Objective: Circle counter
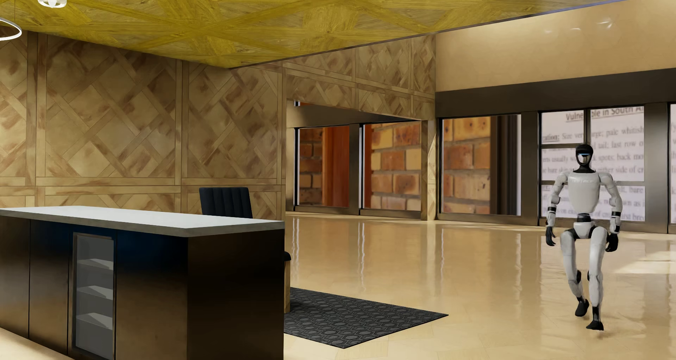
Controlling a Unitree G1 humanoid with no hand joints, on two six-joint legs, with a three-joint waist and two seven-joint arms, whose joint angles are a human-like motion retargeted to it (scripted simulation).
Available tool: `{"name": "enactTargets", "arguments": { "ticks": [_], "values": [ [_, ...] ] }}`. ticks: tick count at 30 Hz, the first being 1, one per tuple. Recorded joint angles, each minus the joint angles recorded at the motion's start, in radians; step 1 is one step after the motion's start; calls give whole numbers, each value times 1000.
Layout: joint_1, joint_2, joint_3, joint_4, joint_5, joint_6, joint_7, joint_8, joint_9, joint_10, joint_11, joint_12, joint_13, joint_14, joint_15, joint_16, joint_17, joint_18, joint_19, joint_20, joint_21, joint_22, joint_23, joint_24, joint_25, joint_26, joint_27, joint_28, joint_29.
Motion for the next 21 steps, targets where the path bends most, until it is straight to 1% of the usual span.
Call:
{"name": "enactTargets", "arguments": {
  "ticks": [1,2,3,4,5,6,7,8,9,10,11,12,13,14,15,16,17,18,19,20,21],
  "values": [
    [-21,28,25,7,-8,-4,0,0,0,24,21,3,-10,77,14,-2,3,0,0,5,-12,5,6,0,0,0,0,0,0],
    [-56,51,50,-7,-28,-11,0,0,-1,61,67,8,-1,257,66,-4,9,0,0,0,-28,14,23,0,0,0,0,0,0],
    [-78,31,52,-26,-57,-31,0,0,-12,143,153,5,10,402,182,-9,22,0,0,-1,-44,29,48,0,0,0,0,0,0],
    [-62,-8,22,-65,-82,-51,0,0,-23,205,290,2,26,448,336,-12,35,0,0,-12,-41,52,86,0,0,0,0,0,0],
    [-18,-89,-17,-105,-93,-52,0,0,-32,236,476,-9,44,431,450,-17,35,0,0,-24,-23,66,116,0,0,0,0,0,0],
    [44,-201,-54,-145,-114,-56,0,0,-38,236,668,-20,65,385,450,-26,34,0,0,1,-10,74,123,0,0,0,0,0,0],
    [142,-299,-98,-167,-121,-53,0,0,-34,204,801,-32,85,313,343,-33,37,0,0,39,-11,75,125,0,0,0,0,0,0],
    [259,-387,-150,-166,-103,-31,0,0,-24,153,846,-52,94,236,231,-28,36,0,0,42,4,63,140,0,0,0,0,0,0],
    [356,-481,-212,-156,-89,-5,0,0,-25,105,822,-75,108,160,171,-20,35,0,0,43,8,46,151,0,0,0,0,0,0],
    [460,-549,-276,-139,-79,19,0,0,-21,52,730,-87,122,85,154,-4,31,0,0,46,4,-4,158,0,0,0,0,0,0],
    [572,-595,-325,-114,-73,38,0,0,-9,-3,595,-98,134,7,161,15,25,0,0,50,2,-70,162,0,0,0,0,0,0],
    [653,-649,-368,-98,-83,47,0,0,-10,-41,444,-119,145,-74,181,28,20,0,0,64,-5,-111,159,0,0,0,0,0,0],
    [724,-689,-397,-88,-96,48,0,0,-15,-65,273,-144,155,-150,212,39,21,0,0,88,-14,-141,159,0,0,0,0,0,0],
    [781,-721,-415,-82,-106,46,0,0,-30,-78,105,-167,162,-205,253,48,25,0,0,110,-17,-166,167,0,0,0,0,0,0],
    [824,-748,-430,-73,-119,44,0,0,-45,-79,-109,-189,166,-230,379,54,25,0,0,120,-10,-185,178,0,0,0,0,0,0],
    [869,-770,-452,-53,-136,46,0,0,-50,-69,-177,-204,171,-220,436,53,25,0,0,132,-9,-188,190,0,0,0,0,0,0],
    [911,-793,-477,-16,-138,53,0,0,-47,-42,52,-202,177,-173,276,47,28,0,0,162,-8,-195,204,0,0,0,0,0,0],
    [931,-819,-490,20,-127,62,0,0,-57,19,162,-182,181,-78,242,36,34,0,0,182,0,-193,229,0,0,0,0,0,0],
    [913,-835,-490,53,-99,80,0,0,-73,131,269,-158,186,84,279,14,38,0,0,182,7,-153,265,0,0,0,0,0,0],
    [862,-813,-473,75,-55,97,0,0,-72,303,351,-138,181,270,264,-11,41,0,0,187,9,-96,298,0,0,0,0,0,0],
    [768,-751,-452,85,-4,105,0,0,-57,529,376,-118,176,380,213,-18,46,0,0,184,-7,-60,298,0,0,0,0,0,0]
  ]
}}
